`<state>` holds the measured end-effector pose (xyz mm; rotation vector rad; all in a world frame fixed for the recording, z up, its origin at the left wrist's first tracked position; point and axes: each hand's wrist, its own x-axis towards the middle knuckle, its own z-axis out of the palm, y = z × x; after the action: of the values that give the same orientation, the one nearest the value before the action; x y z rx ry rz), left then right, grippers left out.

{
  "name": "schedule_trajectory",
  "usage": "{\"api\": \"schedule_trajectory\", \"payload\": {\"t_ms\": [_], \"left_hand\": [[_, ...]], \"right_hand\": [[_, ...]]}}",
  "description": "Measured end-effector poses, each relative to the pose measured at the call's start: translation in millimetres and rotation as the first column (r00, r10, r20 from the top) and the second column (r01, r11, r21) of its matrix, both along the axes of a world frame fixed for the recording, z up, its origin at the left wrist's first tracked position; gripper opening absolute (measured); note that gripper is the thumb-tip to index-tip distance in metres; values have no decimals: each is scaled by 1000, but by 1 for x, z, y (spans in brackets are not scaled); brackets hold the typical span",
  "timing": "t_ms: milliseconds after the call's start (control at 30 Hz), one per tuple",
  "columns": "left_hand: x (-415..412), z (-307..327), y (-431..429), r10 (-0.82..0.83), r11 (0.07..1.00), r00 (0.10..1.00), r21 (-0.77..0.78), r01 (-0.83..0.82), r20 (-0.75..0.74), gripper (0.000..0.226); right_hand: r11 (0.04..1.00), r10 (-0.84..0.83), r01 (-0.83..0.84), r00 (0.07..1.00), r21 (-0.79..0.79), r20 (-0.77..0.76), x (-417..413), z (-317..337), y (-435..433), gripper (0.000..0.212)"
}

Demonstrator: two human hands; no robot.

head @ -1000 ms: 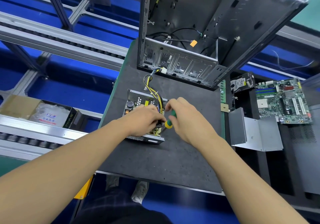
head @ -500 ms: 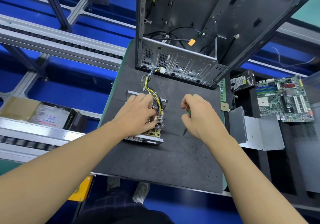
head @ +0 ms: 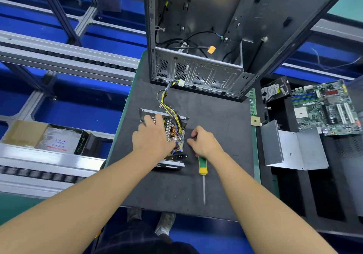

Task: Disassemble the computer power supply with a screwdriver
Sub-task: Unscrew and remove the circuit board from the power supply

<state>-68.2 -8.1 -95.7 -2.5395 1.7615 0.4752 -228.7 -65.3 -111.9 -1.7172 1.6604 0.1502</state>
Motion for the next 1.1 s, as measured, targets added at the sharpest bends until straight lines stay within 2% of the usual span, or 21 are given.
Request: {"api": "schedule_trajectory", "payload": {"t_ms": [167,467,600,733,867,967,1100], "left_hand": [[0,-2,1,-15,999,999,-35,14,-37,58],[-2,3,5,-12,999,1000,-47,12,-6,61],[4,7,10,15,996,997,-92,-22,-78,53],[8,10,12,-10,987,992,-158,-10,-129,47],[6,10,15,-49,982,981,-188,12,-190,45],[-3,10,16,-65,977,970,-214,14,-233,44],[-15,12,10,-64,978,964,-208,9,-258,46]], "right_hand": [[999,-43,43,999,8,30,4,-8,-2,20],[999,-33,32,999,28,29,3,-16,-1,21],[1000,-3,3,999,1,51,-1,-19,-1,6],[995,-101,92,966,47,239,-14,-17,1,12],[954,-293,223,833,200,469,-18,-13,4,9],[939,-343,277,765,203,545,-19,-10,3,12],[932,-356,327,756,154,550,-30,-7,-2,23]]}}
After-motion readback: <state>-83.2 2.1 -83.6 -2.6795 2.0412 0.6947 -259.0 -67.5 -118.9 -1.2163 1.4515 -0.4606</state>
